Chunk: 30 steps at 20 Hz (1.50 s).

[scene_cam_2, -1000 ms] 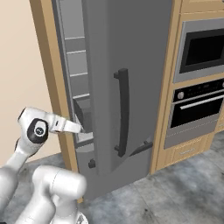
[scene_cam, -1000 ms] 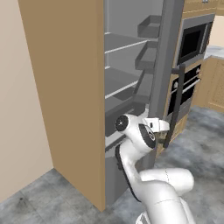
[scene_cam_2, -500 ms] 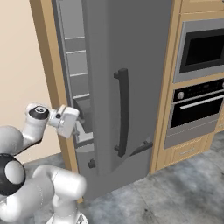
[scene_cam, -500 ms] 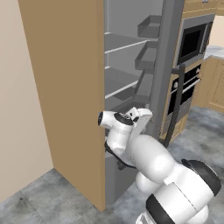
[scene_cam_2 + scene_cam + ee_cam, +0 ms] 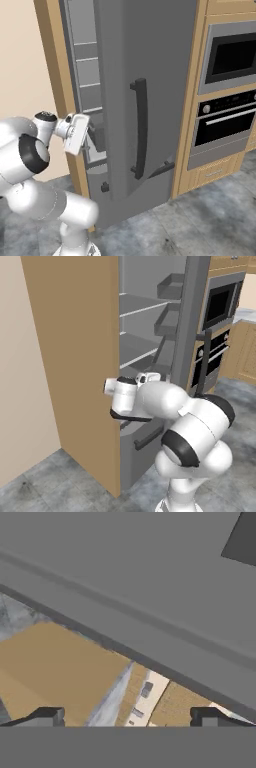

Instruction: Place one of the steaks on the plate and the other in the bowl. Then place the bowl in the fridge.

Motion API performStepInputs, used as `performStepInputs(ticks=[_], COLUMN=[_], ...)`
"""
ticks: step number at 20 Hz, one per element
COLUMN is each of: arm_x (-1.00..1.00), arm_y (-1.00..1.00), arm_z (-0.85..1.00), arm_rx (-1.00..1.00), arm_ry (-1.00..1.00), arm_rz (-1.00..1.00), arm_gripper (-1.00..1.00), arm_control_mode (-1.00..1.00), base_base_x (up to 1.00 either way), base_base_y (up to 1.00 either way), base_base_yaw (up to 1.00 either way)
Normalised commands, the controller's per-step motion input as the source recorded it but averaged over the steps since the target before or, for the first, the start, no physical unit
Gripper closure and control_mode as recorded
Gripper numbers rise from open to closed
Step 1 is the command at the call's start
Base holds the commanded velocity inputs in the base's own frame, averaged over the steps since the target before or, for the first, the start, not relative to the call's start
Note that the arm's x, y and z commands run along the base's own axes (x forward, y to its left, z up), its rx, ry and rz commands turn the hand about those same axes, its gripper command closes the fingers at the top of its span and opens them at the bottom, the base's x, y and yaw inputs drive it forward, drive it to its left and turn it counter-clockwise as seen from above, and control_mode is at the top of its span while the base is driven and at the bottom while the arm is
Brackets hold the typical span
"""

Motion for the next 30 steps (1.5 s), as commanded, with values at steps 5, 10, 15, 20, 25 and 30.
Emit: performStepInputs(ticks=[5,10,15,20,25,30], arm_x=[-0.12,0.58,0.55,-0.27,-0.66,-0.51], arm_y=[-0.49,-0.23,-0.03,-0.66,-1.00,-1.00], arm_z=[0.08,0.00,0.00,0.00,0.01,0.03], arm_rx=[0.00,0.00,0.00,0.00,0.01,0.12], arm_ry=[0.27,-0.02,-0.05,-0.03,-0.07,-0.10], arm_rz=[0.11,0.11,0.09,0.00,0.00,0.00], arm_gripper=[-1.00,-1.00,-1.00,-1.00,-1.00,-1.00], arm_control_mode=[-1.00,-1.00,-1.00,-1.00,-1.00,-1.00], base_base_x=[0.00,0.00,0.00,0.00,0.00,0.00], base_base_y=[0.00,0.00,0.00,0.00,0.00,0.00], base_base_yaw=[0.00,0.00,0.00,0.00,0.00,0.00])
